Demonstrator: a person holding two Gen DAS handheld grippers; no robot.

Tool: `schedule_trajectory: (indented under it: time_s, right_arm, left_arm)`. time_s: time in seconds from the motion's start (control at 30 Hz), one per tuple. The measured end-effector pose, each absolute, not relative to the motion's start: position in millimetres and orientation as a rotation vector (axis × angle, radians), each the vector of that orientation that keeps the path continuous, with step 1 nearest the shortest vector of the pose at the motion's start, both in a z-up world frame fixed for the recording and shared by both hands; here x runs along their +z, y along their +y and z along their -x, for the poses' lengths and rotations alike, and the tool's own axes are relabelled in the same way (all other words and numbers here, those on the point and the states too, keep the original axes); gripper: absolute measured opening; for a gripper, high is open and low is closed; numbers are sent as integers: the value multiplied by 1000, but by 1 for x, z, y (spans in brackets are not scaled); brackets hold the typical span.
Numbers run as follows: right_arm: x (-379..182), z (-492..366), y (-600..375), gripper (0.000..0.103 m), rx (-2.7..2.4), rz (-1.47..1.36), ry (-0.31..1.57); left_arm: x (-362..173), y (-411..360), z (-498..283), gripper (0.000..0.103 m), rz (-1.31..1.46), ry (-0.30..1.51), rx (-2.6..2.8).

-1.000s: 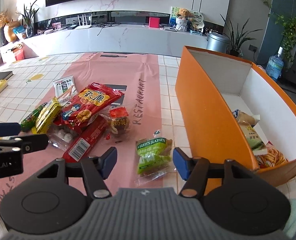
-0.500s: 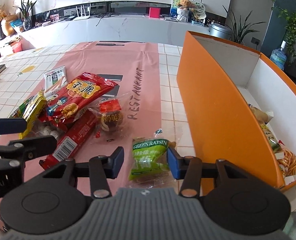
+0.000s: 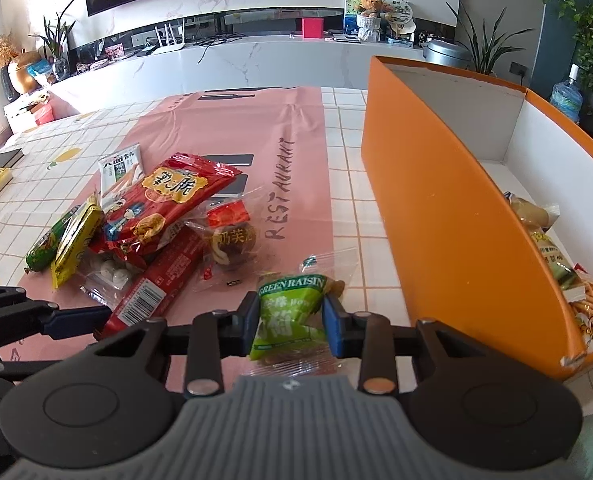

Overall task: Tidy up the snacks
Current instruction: 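Grasp the red candy bar with the left tool while the right tool grasps the green raisin bag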

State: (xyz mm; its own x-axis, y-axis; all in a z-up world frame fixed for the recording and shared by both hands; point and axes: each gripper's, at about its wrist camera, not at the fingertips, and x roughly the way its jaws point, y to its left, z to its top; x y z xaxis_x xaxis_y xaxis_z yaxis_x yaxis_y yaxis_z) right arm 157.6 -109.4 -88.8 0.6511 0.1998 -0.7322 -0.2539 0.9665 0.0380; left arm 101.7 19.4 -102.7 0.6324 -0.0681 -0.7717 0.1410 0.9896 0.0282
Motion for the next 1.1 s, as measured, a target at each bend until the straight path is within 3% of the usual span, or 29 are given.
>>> schedule_trajectory:
  time_s: [0.53,0.57,0.63,0.73,0.97,1.1]
  right_arm:
    - [-86,-119,-123,32,350,-19,868]
    - [-86,-117,-124,32,355,-20,866]
    - [-87,-116,-125,32,357,-29,862]
    - [-87,-118,-128,33,356,-63,866]
    - [-89,-124,-133,39,350,-105,885]
    - [-92,-127,-133,42,343,-106,903]
  left_arm:
    - [-86,35,-67,35,0,989,-158]
    - [-86,34,-68,38,-8,986,-160]
    - [-87,31,-71,56,-32,964,-175]
    - [-88,22,-79,66,-96,921,-170]
    - [-101,14,-98,63,-108,939,-163]
    - [-104,15,-99,43,-95,934,-157]
